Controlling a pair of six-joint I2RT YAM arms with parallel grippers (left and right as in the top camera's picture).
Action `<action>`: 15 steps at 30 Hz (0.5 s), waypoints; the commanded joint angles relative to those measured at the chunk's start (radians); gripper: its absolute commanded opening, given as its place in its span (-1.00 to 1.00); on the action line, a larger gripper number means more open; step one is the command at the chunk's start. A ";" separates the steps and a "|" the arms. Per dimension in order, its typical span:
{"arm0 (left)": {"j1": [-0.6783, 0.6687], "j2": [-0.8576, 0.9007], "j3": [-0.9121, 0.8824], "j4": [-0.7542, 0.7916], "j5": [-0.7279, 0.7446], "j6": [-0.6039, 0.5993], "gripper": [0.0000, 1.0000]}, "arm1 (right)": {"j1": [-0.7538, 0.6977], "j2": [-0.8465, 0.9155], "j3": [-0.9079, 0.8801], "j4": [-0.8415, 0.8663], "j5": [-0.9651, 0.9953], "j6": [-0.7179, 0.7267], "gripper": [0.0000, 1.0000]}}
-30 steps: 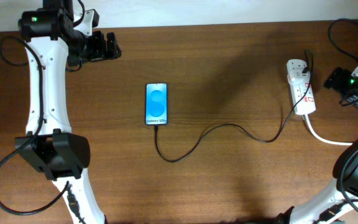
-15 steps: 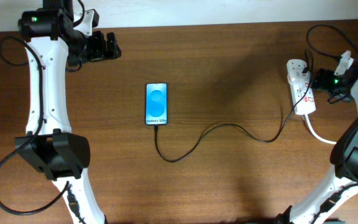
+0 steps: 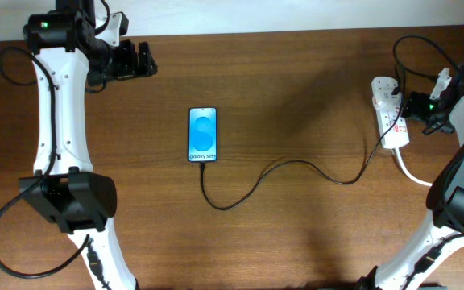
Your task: Plug charger to phone and switch on socket
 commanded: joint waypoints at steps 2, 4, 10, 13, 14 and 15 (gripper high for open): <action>0.002 -0.015 0.012 -0.001 -0.007 -0.002 0.99 | 0.005 0.018 0.012 0.012 0.011 -0.001 0.70; 0.002 -0.015 0.012 -0.001 -0.007 -0.002 0.99 | 0.005 0.018 0.012 0.018 0.009 -0.001 0.70; 0.002 -0.015 0.012 -0.001 -0.007 -0.002 0.99 | 0.006 0.032 0.012 0.055 -0.014 0.018 0.70; 0.002 -0.015 0.012 -0.001 -0.007 -0.002 0.99 | 0.006 0.051 0.012 0.058 -0.015 0.018 0.69; 0.002 -0.015 0.012 -0.001 -0.007 -0.002 0.99 | 0.006 0.059 0.012 0.057 -0.023 0.019 0.70; 0.002 -0.015 0.012 -0.001 -0.007 -0.002 0.99 | 0.006 0.064 0.012 0.057 -0.041 0.018 0.69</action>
